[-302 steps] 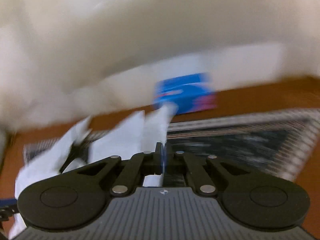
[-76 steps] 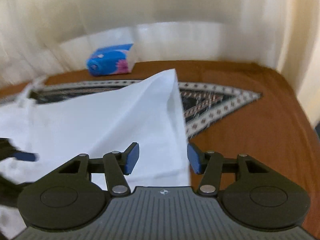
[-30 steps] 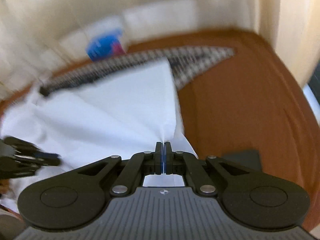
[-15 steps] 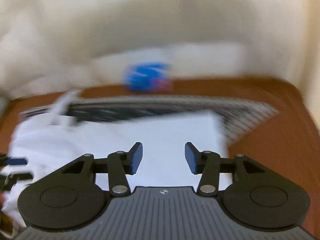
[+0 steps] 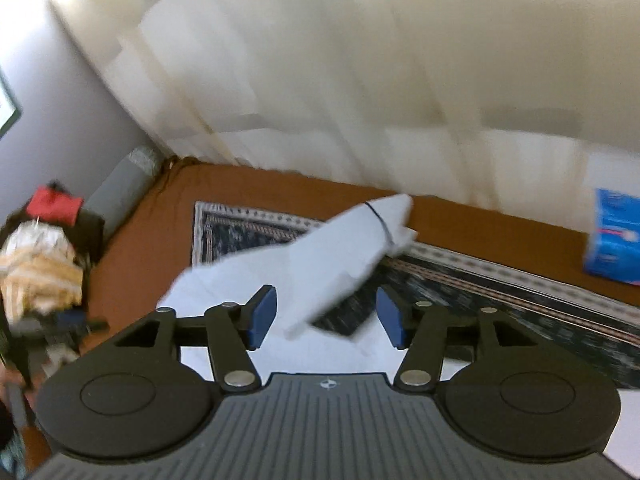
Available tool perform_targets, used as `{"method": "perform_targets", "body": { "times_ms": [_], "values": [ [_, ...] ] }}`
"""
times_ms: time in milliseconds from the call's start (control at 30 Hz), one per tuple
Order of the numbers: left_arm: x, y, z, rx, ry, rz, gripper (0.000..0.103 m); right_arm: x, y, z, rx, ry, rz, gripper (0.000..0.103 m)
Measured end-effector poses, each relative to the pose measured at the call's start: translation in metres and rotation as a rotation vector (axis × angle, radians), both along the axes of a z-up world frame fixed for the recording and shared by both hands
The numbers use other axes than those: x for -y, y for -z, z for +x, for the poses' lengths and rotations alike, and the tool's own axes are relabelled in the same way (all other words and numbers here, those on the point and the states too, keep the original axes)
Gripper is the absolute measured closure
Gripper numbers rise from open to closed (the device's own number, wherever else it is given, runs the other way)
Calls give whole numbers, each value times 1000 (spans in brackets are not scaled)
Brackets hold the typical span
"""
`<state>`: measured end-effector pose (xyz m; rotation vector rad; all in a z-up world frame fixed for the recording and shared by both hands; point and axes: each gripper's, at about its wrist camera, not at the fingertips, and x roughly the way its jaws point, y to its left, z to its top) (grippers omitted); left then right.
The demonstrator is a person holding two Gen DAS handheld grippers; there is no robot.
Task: Fold clothes
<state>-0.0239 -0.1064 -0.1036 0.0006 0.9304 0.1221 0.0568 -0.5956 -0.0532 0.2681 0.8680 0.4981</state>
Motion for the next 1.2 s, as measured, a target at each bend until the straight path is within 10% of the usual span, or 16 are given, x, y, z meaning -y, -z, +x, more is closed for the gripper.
{"method": "perform_targets", "body": {
  "times_ms": [500,533,567,600,667,833,933,1067,1200],
  "values": [
    [-5,71,129,-117,480,-266,17,-43,114,124,-382,475,66,41],
    [-3,75,133,-130,496,-268,37,-43,104,121,-352,462,71,43],
    [0,78,137,-155,513,-260,80,-43,95,117,-321,450,75,65],
    [2,81,141,-191,513,-235,98,-43,85,113,-291,438,79,88],
    [0,76,143,-186,491,-206,103,-42,66,106,-230,413,87,89],
    [-31,42,136,-92,435,-213,103,-39,25,84,-107,357,91,89],
    [-36,54,133,-146,454,-199,101,-27,62,53,-247,379,-29,77],
    [-29,51,139,-132,502,-190,72,-10,109,13,-413,408,-170,64],
    [-22,48,145,-113,552,-182,32,9,110,-1,-351,430,-150,64]
  ]
}}
